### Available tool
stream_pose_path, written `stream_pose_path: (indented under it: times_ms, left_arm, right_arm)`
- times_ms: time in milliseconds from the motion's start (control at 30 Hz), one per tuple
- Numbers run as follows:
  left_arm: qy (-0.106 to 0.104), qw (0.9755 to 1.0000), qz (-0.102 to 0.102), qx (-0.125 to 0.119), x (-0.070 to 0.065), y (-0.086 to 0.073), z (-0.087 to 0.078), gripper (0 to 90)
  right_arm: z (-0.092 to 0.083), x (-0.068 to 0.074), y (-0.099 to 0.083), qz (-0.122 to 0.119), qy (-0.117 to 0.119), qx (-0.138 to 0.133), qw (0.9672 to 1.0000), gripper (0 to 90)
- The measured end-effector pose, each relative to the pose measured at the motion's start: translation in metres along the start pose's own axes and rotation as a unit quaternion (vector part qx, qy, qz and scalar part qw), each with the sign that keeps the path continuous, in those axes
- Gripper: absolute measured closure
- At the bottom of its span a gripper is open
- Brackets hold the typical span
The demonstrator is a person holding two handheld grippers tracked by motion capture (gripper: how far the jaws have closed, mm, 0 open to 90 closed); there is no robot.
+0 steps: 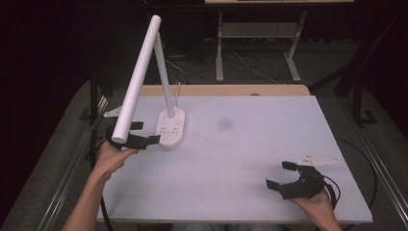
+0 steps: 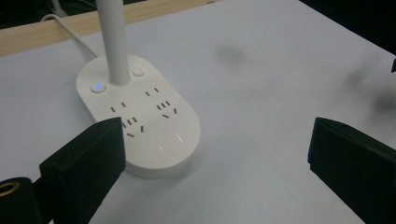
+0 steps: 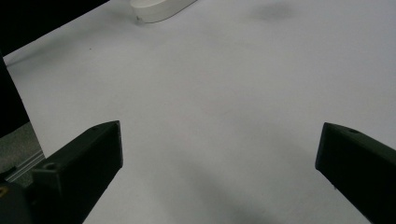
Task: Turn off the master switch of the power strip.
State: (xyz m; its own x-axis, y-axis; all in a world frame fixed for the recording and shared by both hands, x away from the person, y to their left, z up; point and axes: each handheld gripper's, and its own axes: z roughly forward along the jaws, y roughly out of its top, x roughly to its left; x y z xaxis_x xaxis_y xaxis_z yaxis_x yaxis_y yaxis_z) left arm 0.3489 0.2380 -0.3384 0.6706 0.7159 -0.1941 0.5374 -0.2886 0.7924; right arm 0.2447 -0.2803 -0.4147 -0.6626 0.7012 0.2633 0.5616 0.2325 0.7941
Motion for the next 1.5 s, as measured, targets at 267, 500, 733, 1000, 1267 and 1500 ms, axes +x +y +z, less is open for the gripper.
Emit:
stream_pose_path:
  times_ms: [267, 500, 733, 1000, 1267, 1500]
  left_arm:
    - [0.01, 0.9999, -0.005, 0.002, 0.011, 0.008, 0.002, 3.0]
    - [0.017, 0.9998, -0.007, 0.01, 0.019, 0.017, 0.008, 3.4]
    - [0.024, 0.9995, -0.015, 0.015, 0.027, 0.023, 0.014, 3.4]
    - [0.034, 0.9989, -0.024, 0.023, 0.038, 0.027, 0.023, 3.4]
    - [0.044, 0.9981, -0.036, 0.025, 0.047, 0.032, 0.027, 3.4]
    - [0.05, 0.9975, -0.036, 0.034, 0.057, 0.036, 0.034, 3.5]
  right_arm:
    - [0.0, 0.0, -0.001, -0.001, 0.0, 0.002, 1.0, 0.0]
    - [0.0, 0.001, -0.001, -0.002, -0.003, 0.004, 1.0, 0.0]
    - [0.0, 0.0, -0.002, -0.004, -0.004, 0.003, 1.0, 0.0]
    - [-0.001, -0.001, -0.003, -0.004, -0.004, 0.006, 1.0, 0.1]
    - [-0.001, -0.001, -0.003, -0.004, -0.005, 0.006, 1.0, 0.1]
    - [-0.001, -0.001, -0.003, -0.004, -0.007, 0.006, 0.9999, 0.0]
